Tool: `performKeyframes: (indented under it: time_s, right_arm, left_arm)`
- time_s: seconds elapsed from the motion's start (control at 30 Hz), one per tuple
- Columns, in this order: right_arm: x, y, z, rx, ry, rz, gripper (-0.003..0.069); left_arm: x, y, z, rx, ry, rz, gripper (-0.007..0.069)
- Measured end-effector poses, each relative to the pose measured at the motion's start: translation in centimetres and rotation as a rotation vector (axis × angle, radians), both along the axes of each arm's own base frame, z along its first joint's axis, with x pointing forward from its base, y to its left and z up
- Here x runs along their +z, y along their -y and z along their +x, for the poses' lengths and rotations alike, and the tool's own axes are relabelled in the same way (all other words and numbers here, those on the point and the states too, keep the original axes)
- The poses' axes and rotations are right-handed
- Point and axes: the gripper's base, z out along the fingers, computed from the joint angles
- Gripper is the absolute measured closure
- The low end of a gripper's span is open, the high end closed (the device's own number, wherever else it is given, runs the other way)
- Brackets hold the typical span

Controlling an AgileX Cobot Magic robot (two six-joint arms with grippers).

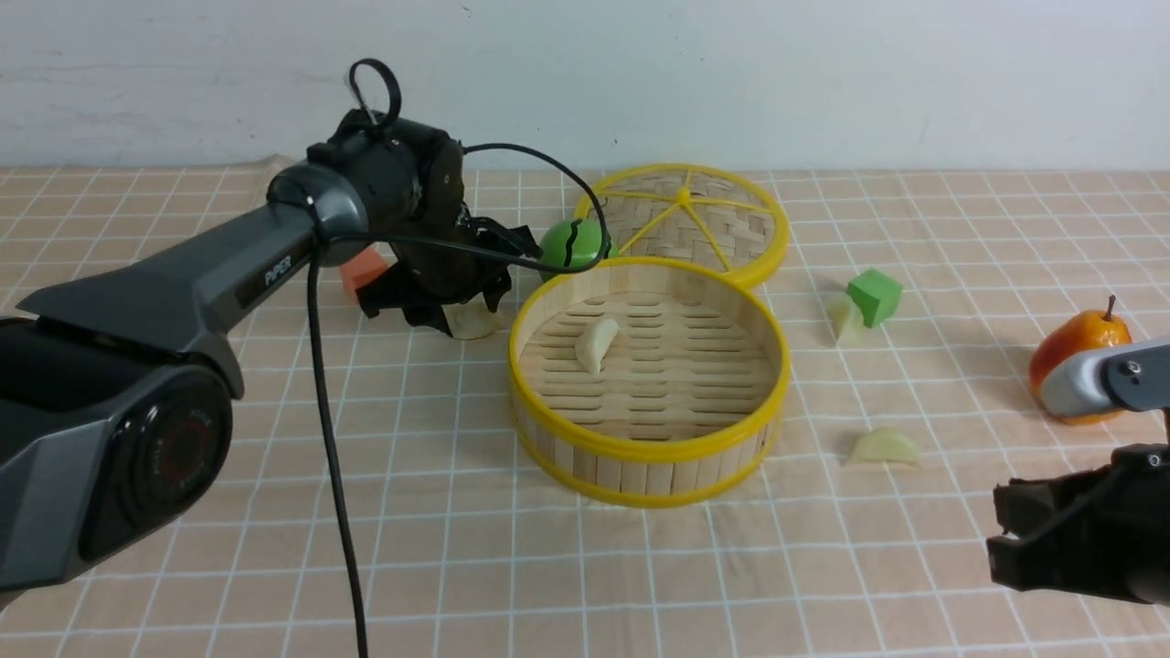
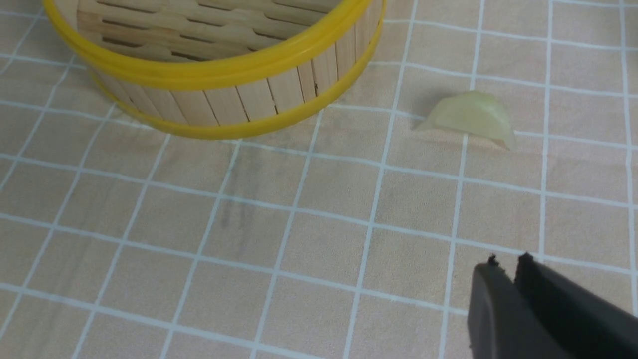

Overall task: Put the dumplings into the steamer on the table with the brown tablecloth.
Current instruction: 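Reach for and grasp a dumpling on the table with the left gripper, then place the dumpling into the bamboo steamer basket with the left gripper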

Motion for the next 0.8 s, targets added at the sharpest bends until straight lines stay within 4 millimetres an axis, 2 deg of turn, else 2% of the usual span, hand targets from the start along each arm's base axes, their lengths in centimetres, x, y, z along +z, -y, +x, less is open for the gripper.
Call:
performKeyframes:
  time_s: [0.1, 0.27, 0.37, 0.43, 0.5, 0.6, 0.77, 0.8]
  right_arm:
    - [0.0, 0.0, 0.0, 0.000, 0.000, 0.000, 0.0596]
    - [0.0, 0.0, 0.0, -0.003, -0.002, 0.007, 0.0593]
    - [0.0, 0.0, 0.0, -0.009, -0.006, 0.019, 0.0590]
    - [0.0, -0.1, 0.0, -0.012, -0.007, 0.024, 0.0587]
    - [0.0, -0.1, 0.0, -0.013, -0.008, 0.026, 0.0586]
    - [0.0, -0.1, 0.0, -0.015, -0.009, 0.030, 0.0582]
    - [0.0, -0.1, 0.0, -0.015, -0.009, 0.030, 0.0577]
    - [0.0, -0.1, 0.0, -0.015, -0.009, 0.030, 0.0575]
  left_arm:
    - [0.0, 0.1, 0.1, 0.000, 0.008, -0.008, 0.0218]
    - [-0.8, 0.1, 0.2, 0.000, 0.001, -0.006, 0.0134]
    - [-1.3, 0.1, 0.2, -0.003, -0.017, 0.001, 0.0125]
    - [-1.5, 0.1, 0.2, -0.018, -0.020, 0.011, 0.0153]
    - [-1.5, 0.0, 0.2, -0.036, -0.021, 0.025, 0.0211]
    - [-1.5, 0.0, 0.2, -0.076, -0.021, 0.051, 0.0449]
    - [-0.7, 0.2, -0.1, -0.131, -0.020, 0.056, 0.0442]
    - [0.3, 0.3, -0.4, -0.163, -0.010, 0.053, 0.0442]
